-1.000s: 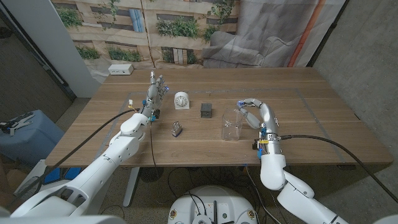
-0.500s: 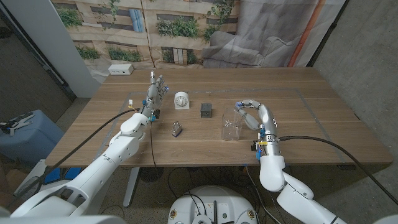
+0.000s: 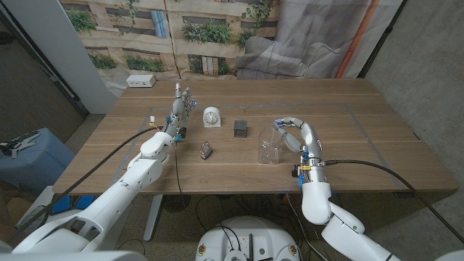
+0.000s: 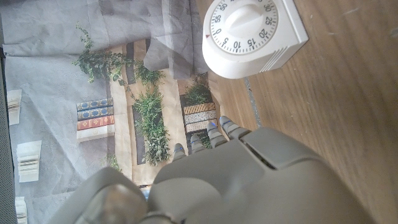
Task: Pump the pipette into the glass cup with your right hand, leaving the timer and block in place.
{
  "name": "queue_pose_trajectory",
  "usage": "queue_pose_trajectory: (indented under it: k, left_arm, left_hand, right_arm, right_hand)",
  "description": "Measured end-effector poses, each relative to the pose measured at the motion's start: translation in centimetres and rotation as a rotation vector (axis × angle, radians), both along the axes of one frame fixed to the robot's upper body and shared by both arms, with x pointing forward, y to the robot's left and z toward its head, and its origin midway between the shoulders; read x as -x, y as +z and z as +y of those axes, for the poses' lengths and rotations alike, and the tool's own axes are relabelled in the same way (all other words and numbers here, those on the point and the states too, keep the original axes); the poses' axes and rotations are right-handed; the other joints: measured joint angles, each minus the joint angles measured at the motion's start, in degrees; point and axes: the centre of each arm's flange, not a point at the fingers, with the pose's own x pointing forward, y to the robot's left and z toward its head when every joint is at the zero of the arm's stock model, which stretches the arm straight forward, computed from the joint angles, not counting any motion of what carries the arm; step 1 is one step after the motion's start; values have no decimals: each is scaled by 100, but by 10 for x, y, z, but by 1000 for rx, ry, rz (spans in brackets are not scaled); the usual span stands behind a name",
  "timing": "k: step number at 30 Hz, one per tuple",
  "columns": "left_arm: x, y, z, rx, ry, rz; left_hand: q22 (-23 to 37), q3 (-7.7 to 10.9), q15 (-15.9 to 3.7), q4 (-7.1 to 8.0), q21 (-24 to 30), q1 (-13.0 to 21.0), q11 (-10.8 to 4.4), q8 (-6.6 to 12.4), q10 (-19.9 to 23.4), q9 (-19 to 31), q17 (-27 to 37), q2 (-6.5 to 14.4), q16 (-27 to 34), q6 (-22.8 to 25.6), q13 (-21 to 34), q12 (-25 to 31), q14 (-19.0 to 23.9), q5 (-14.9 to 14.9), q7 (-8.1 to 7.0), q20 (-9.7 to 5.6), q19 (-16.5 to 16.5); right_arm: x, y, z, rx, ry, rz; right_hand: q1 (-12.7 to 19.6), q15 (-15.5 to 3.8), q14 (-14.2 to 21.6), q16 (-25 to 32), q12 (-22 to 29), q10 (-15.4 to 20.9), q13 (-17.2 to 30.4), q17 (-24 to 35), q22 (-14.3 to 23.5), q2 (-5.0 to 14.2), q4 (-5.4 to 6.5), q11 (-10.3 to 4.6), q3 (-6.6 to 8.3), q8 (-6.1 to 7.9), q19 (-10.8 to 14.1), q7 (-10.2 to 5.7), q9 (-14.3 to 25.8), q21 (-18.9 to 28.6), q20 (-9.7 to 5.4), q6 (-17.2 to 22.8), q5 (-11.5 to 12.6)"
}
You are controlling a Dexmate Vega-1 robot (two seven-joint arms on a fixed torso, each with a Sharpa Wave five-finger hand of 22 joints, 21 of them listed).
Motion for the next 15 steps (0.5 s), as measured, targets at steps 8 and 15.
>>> queue_pose_trajectory:
  k: [8,15]
  left_arm:
    - [0,0,0,0,0,0]
    - [0,0,0,0,0,0]
  left_hand:
    - [0,0,0,0,0,0,0,0,0,0,0,0,0,0,0,0,0,0,0,0,0]
    - [0,0,0,0,0,0,0,0,0,0,0,0,0,0,0,0,0,0,0,0,0]
  right_arm:
    - [-2,-3,0,-14,5,5]
    - [-3,-4,1,-24,8,4]
  right_hand:
    - [46,0,0,21,0,1,28,14,0,-8,0,-2,0,0,0,-2,-1,0,0,44,0]
    - [146,31,31,45,50,67,56,14,0,-7,0,-20,0,0,1,9,-4,0,-1,114,0]
